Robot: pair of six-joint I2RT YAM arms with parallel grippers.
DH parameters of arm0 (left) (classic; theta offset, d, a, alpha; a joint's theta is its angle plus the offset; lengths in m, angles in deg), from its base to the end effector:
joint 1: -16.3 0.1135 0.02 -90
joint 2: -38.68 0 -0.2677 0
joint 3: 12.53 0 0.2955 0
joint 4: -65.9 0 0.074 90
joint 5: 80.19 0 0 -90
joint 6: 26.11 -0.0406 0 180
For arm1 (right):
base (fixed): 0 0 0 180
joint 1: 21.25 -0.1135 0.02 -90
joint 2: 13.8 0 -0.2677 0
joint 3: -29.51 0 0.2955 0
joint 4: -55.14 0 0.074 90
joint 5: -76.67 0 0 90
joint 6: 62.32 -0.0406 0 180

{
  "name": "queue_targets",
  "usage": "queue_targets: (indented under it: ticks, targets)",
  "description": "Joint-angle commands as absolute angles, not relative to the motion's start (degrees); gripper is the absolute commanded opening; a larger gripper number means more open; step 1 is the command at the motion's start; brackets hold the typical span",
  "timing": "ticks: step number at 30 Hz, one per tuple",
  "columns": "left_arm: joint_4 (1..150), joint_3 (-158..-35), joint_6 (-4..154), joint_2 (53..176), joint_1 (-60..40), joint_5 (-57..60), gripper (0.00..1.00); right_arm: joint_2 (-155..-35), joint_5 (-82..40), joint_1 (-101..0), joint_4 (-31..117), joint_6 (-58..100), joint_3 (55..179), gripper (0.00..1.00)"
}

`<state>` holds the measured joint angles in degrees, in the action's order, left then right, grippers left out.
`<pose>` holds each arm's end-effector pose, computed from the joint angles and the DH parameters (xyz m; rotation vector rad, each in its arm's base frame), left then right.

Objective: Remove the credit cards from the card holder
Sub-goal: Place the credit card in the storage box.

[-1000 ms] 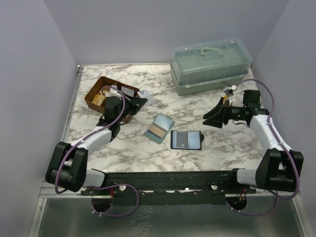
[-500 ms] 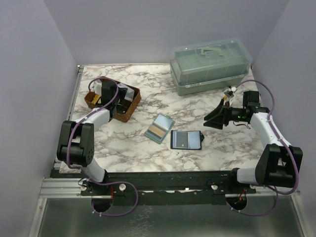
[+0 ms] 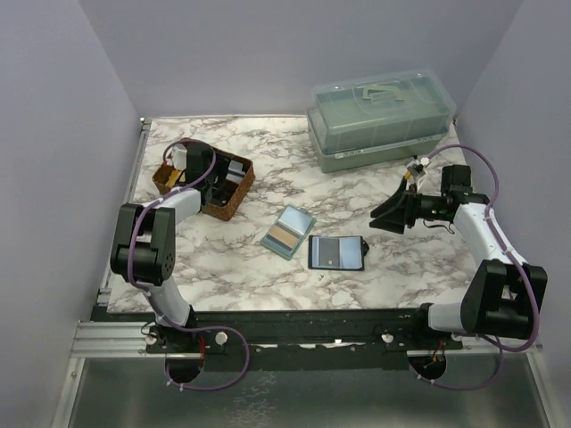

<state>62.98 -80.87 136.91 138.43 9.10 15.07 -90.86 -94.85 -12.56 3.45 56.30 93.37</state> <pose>0.4153 -0.0487 0.1687 -1.2206 1.7777 -0.7507 0.2845 -0.0029 0.2345 -0.6902 1.8140 1.4209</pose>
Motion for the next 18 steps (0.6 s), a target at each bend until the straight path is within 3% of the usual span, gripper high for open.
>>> queue_targets:
  ticks: [1, 6, 10, 15, 18]
  targets:
    - [64.62, -82.10, 137.74, 136.18, 9.62, 12.87, 0.64, -90.80, -96.14, -11.86, 1.88, 57.99, 94.67, 0.73]
    - [67.82, -78.23, 134.82, 126.60, 9.62, 12.49, 0.78, -90.87, -96.76, -11.84, 1.29, 58.53, 94.78, 0.73]
    - [69.95, -75.47, 129.66, 119.69, 9.80, 7.55, 0.98, -91.18, -97.76, -11.81, -0.76, 61.16, 95.05, 0.73]
    - [55.02, -64.74, 131.81, 115.17, 12.33, -12.15, 0.99, -90.85, -98.58, -11.81, -4.02, 67.11, 94.87, 0.73]
    - [52.21, -62.48, 131.67, 113.94, 11.67, -23.96, 0.88, -90.18, -98.29, -11.82, -3.86, 69.21, 93.61, 0.73]
